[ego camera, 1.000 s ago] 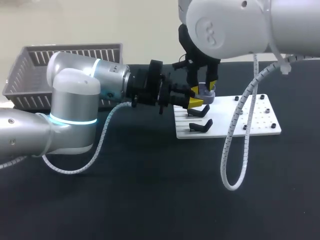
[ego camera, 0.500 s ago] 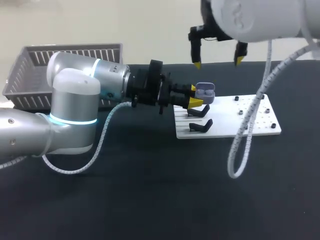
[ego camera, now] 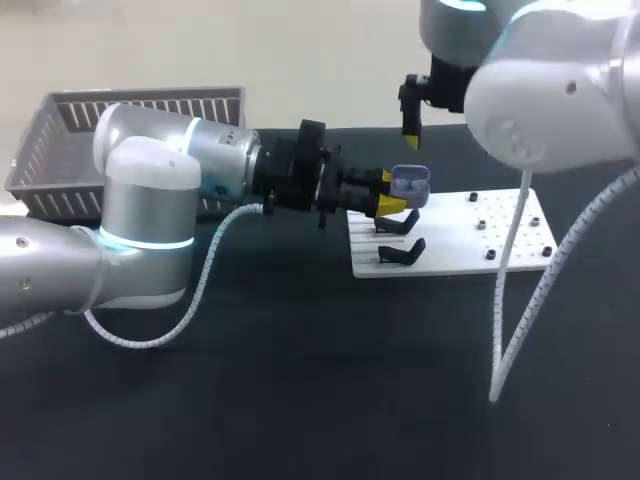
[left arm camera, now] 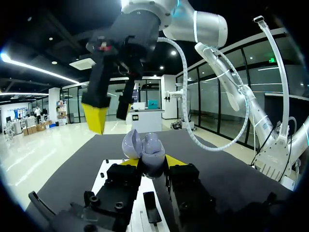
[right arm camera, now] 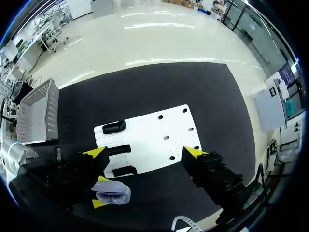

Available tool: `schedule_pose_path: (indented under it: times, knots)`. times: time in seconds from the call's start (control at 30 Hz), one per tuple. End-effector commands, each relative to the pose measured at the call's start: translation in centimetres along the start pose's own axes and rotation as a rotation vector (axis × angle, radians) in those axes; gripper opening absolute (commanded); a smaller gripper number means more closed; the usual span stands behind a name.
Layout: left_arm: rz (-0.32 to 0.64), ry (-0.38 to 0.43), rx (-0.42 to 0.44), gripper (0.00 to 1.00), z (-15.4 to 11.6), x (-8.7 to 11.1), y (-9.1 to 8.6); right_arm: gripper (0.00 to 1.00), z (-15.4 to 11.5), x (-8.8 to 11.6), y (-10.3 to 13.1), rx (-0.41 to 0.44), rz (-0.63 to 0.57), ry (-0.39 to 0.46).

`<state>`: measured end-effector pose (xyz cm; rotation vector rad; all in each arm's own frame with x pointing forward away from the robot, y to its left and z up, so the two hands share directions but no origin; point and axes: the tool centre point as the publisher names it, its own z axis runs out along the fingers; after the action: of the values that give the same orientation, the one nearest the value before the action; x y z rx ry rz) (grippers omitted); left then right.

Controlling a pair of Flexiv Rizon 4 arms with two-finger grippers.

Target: Pick up each earbud case from the left stands, insert the matching earbuds, close the lid, and place the case in the box.

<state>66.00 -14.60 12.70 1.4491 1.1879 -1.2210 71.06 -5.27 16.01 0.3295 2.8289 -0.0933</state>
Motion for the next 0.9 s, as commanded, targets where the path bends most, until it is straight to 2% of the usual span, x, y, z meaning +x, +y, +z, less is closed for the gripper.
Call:
schedule_pose_path:
  times: [0.03, 0.23, 0.57, 0.73, 0.9]
  knots:
    - [0.002, -0.002, -0.004, 0.00, 0.0, 0.1, -0.1, 1.00, 0.8, 0.7, -0.2, -0.009, -0.012, 0.000]
    - [0.002, -0.002, -0.004, 0.00, 0.0, 0.1, -0.1, 1.00, 0.7, 1.9, -0.4, -0.013, -0.050, 0.039]
    - [0.002, -0.002, -0.004, 0.00, 0.0, 0.1, -0.1, 1.00, -1.1, 3.8, -0.7, -0.060, -0.095, 0.078]
    - [0.002, -0.002, -0.004, 0.00, 0.0, 0.1, -0.1, 1.00, -3.2, 3.2, -1.5, -0.065, -0.067, -0.022]
    - [0.002, -0.002, -0.004, 0.00, 0.0, 0.1, -0.1, 1.00, -3.6, 3.1, -1.7, -0.066, -0.082, -0.032]
